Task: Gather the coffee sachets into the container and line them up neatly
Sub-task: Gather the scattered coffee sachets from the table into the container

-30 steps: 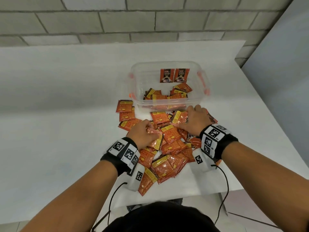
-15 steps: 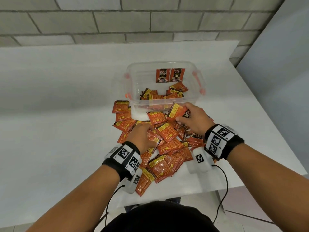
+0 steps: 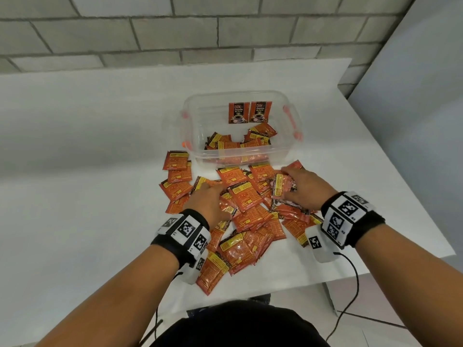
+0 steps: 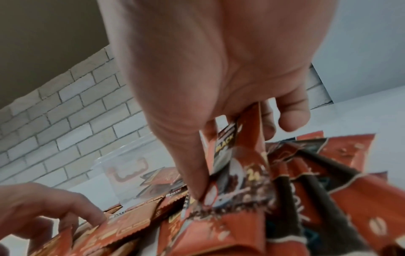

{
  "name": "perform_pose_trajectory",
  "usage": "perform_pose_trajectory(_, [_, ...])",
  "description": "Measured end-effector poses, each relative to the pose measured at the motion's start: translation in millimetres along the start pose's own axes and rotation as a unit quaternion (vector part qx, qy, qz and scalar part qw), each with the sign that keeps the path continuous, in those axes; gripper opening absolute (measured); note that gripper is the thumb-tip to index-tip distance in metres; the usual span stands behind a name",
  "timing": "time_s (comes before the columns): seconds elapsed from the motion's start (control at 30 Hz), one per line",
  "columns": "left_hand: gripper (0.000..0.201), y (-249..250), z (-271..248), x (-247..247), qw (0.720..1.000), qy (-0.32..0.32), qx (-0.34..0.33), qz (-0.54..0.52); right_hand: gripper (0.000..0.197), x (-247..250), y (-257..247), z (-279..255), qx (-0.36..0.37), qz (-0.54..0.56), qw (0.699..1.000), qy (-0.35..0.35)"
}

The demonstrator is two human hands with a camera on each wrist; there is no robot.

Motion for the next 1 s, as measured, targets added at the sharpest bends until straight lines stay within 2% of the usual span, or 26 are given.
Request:
perform_pose_trajectory(0.1, [0.072,0,2,1,1.0,0.007,0.011,0.013,0.081,-2,2,2,-0.011,-0.014,1.0,-0.005])
perform_pose_trajectory(0.27, [0.07,2,4,0,0.999,0.014,0.015,0.04,0.069,-4,5,9,-0.034,0.026,0.999,0.025])
perform_pose_trajectory(0.4, [0.072,3,6,-1,0.998,0.015,0.021,0.056,0.068,-8,2,12,-0.04,0.024,0.998,0.04])
perform_pose_trajectory(0.67, [0.067,0,3,6,0.998,0.063,0.007,0.012,0.076,-9,1,11,-0.075,0.03,0.995,0.057])
perform_pose_trajectory(0.83, [0.054,-1,1,19,0.995,0.1,0.008,0.021,0.083,-4,-5,8,-0.07,0.039,0.994,0.07])
perform_pose_trajectory(1.0, [0.039,-4,-2,31,0.995,0.071,0.012,-0.07,0.081,-1,-10,6,-0.069,0.07,0.991,0.086])
Point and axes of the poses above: each hand's wrist, its own z-axis towards the middle knuckle, its own x-axis out of the back of the hand, y = z × x, the point moved 6 cm from there along z, towards the middle knuckle, and after that the axes turned 5 degrees about -z, right-handed, at the moved point
